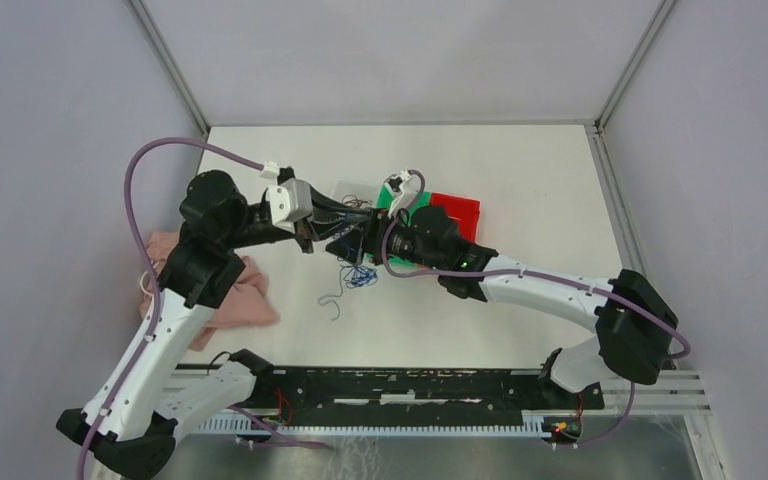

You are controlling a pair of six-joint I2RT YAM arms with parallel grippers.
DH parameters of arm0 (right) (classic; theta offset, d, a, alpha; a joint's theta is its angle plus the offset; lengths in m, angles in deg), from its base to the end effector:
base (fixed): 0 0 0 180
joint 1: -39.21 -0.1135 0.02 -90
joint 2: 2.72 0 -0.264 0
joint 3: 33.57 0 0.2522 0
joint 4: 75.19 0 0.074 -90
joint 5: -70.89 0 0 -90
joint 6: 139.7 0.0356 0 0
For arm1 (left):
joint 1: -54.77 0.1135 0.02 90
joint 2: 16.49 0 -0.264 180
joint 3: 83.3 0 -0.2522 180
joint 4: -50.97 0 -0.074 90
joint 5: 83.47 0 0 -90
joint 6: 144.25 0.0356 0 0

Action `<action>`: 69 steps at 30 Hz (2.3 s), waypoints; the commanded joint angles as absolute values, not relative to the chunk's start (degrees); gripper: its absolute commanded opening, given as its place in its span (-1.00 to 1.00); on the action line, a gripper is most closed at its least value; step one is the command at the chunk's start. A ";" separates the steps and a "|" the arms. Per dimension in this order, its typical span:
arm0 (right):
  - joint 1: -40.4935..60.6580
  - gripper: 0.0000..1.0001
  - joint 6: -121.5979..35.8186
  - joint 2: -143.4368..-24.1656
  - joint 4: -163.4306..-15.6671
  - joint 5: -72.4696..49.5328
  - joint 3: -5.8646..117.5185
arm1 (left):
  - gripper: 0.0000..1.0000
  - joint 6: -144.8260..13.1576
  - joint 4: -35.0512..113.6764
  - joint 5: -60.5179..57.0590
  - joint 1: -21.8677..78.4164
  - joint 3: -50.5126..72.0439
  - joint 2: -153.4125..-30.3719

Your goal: Untangle the cables

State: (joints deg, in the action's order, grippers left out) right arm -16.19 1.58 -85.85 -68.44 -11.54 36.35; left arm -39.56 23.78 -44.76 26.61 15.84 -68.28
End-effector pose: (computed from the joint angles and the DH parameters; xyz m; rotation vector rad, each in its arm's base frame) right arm 0.1907 0.2846 0.3057 -0.1825 1.9156 1.4522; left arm 0.1397 -0.1063 0.4466 1.1981 1.0859 -0.8662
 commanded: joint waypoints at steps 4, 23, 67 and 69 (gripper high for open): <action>-16.34 0.58 0.07 -88.64 -67.06 -13.75 35.73 | -0.94 -45.56 27.40 -46.49 26.19 7.62 -69.34; -16.36 0.45 0.70 -89.54 -61.21 -20.41 17.68 | -0.94 -47.14 27.22 -44.19 26.15 -7.77 -73.35; -22.99 0.05 -29.44 -83.16 -62.73 -15.93 23.22 | -0.94 -32.68 18.57 -41.37 26.20 -12.86 -75.20; -23.11 -0.04 -29.05 -82.70 -61.86 -18.42 21.36 | -0.94 -33.11 18.62 -41.67 26.19 -13.64 -75.27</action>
